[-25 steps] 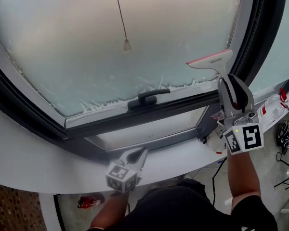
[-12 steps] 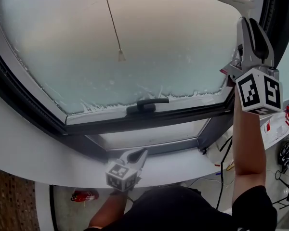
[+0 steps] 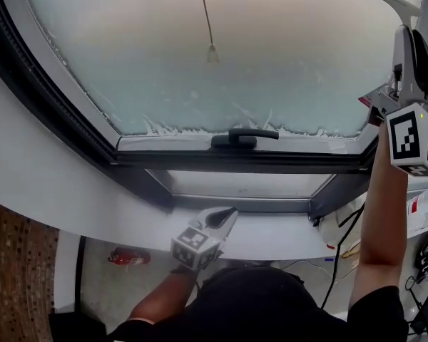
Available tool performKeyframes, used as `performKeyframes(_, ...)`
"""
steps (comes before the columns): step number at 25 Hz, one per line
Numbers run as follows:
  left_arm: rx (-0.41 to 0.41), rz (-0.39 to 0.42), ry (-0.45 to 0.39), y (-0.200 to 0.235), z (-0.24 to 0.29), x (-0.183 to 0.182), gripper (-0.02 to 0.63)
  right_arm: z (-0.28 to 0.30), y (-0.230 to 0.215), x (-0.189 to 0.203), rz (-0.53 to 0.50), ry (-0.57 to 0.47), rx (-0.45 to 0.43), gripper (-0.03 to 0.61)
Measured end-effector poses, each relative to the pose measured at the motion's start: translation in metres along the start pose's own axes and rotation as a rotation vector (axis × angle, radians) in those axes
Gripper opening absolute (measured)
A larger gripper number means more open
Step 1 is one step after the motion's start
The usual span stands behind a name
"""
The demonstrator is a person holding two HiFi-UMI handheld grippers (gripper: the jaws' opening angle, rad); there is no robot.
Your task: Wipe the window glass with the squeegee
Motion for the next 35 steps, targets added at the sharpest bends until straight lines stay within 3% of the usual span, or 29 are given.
performKeyframes(6,-0.001,0.005,-0.008,0.001,0.009,-0.004,0.001,-0.027,-0.004,0.015,0.009,0.068,-0.01,0.13)
performKeyframes(8,0.003,0.008,-0.005,0.001,0.012,-0.005,0.001,-0.036,0.002,0.016,-0.032,0.088,-0.029,0.13)
performKeyframes(13,0.024,0.025,0.005,-0.001,0.016,-0.006,0.001,-0.073,-0.009,0.051,-0.059,0.18,-0.023,0.13)
performKeyframes(35,0.052,-0.002,0.012,-0.003,0.012,0.008,0.001,-0.215,-0.032,0.197,0.008,0.703,0.062,0.129)
Point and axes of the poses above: the fingertips, and each gripper's own axes: z forward along the fingers, y to its left, x out of its underside, the point moved 8 cm from there along -z, backward along the fingers, and after that the axes turned 12 degrees about x, right-handed, at the moved point
